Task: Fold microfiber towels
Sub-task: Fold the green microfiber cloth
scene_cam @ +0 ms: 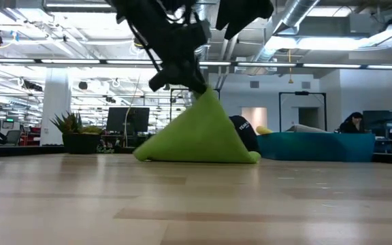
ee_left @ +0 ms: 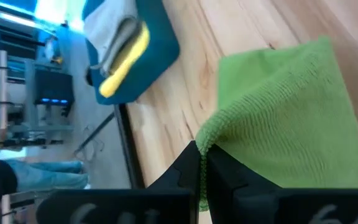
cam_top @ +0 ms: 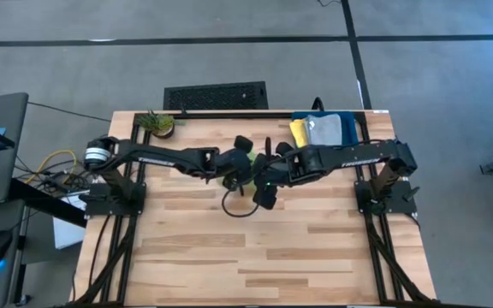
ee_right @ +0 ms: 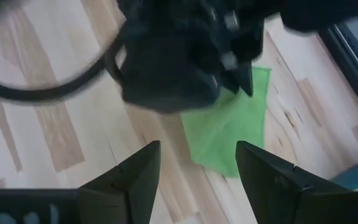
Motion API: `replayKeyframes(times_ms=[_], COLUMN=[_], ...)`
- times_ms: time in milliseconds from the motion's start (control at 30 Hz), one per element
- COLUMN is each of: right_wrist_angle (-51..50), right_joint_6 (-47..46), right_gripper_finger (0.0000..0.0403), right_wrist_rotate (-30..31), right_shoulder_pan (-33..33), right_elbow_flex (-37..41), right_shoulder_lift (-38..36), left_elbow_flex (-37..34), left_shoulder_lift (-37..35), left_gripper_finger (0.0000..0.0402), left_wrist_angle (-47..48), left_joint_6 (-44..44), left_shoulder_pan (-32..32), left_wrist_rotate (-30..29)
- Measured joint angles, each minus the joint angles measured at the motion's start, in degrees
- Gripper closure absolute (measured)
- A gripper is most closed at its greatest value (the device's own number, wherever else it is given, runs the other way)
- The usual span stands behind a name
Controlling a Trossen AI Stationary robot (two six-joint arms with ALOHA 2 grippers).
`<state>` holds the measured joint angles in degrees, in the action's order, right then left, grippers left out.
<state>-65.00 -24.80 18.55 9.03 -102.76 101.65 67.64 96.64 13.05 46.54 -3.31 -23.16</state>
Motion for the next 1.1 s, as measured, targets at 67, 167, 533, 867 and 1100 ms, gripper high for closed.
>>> replayKeyframes(times_ms=[67, 167, 533, 867, 1100], right_wrist_angle=[-1.2, -2.8, -11.8, -10.6, -7.2], right_joint_6=[-0.7, -0.9, -2.6, 2.8, 5.3], right_gripper_finger=[0.0168, 0.0168, 0.0168, 0.0168, 0.0168], right_wrist_rotate=[0.0, 0.0, 4.1, 4.5, 3.4], right_shoulder_pan=[0.3, 1.3, 3.7, 3.6, 3.7], right_elbow_flex=[0.0, 0.0, 0.0, 3.6, 9.6], right_shoulder_lift=[0.0, 0.0, -0.8, -1.4, -1.4], left_elbow_flex=[2.4, 5.2, 10.6, 10.5, 10.5], left_shoulder_lift=[2.0, 3.7, 2.4, -1.4, -1.9], left_gripper_finger=[0.0401, 0.0401, 0.0401, 0.0401, 0.0401], left_wrist_angle=[1.6, 3.6, 18.3, 34.1, 40.0], left_joint_6=[1.2, 3.3, -9.7, -23.8, -35.5], left_shoulder_pan=[-0.3, -0.5, 1.0, 8.8, 16.0], left_wrist_rotate=[0.1, -0.2, -2.0, -5.9, -6.7])
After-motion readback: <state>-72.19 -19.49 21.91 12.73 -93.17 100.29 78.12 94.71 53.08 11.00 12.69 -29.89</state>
